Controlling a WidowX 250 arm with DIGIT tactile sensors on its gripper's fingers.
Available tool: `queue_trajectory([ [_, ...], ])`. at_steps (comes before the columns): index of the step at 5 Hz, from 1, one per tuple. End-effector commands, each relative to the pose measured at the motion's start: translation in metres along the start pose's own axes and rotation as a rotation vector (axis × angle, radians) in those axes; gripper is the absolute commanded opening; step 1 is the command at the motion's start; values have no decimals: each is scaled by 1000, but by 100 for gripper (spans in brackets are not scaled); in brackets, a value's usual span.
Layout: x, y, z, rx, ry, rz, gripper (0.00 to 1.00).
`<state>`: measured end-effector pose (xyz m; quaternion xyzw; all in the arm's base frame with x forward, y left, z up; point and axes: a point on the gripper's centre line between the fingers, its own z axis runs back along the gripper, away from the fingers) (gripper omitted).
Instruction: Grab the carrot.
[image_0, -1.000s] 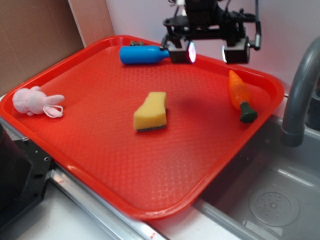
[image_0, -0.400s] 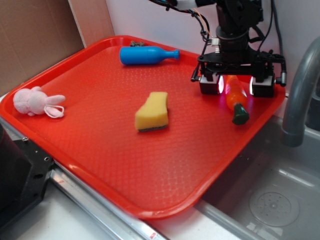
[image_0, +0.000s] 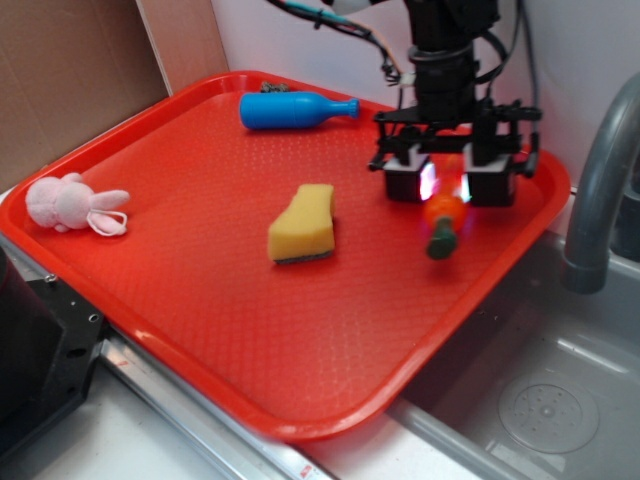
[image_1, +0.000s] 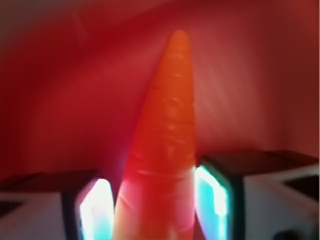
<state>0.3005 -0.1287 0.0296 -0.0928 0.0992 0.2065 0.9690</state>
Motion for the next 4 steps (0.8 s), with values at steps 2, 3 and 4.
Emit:
queue_trajectory([
  [2, -62, 72, 138, 339, -414, -14, 0],
  [3, -67, 101, 150, 338, -425, 13, 0],
  [4, -63, 134, 151, 294, -458, 82, 0],
])
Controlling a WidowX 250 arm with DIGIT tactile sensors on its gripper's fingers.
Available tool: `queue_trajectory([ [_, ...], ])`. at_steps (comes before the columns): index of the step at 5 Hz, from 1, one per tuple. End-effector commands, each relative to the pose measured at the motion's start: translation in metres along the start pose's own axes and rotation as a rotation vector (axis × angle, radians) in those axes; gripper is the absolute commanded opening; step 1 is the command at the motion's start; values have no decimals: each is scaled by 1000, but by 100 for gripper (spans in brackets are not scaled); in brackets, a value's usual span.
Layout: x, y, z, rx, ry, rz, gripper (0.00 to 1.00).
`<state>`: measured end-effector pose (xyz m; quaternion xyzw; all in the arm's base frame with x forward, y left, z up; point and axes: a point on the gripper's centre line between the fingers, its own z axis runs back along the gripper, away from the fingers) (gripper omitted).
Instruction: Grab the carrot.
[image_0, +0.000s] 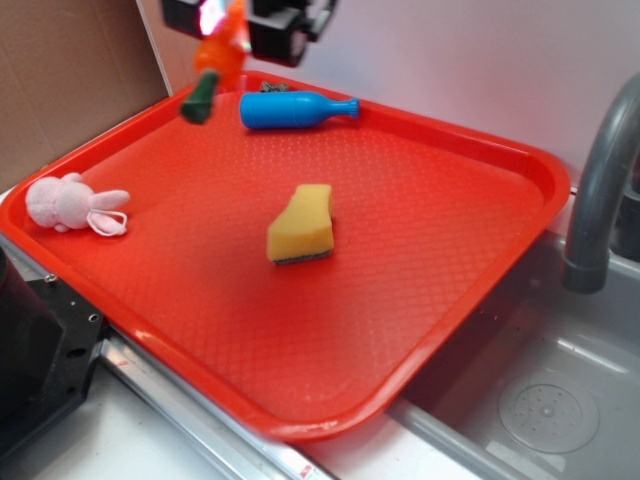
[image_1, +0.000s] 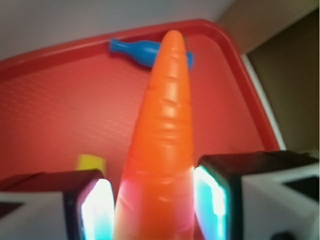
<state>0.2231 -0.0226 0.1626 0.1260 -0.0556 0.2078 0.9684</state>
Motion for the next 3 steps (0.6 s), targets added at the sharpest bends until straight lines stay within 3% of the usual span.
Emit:
queue_trajectory([
  [1, 0, 50, -9, -106, -38, 179, 0],
  [2, -2, 59, -14, -107, -32, 215, 0],
  [3, -1, 52, -16, -89, -38, 207, 0],
])
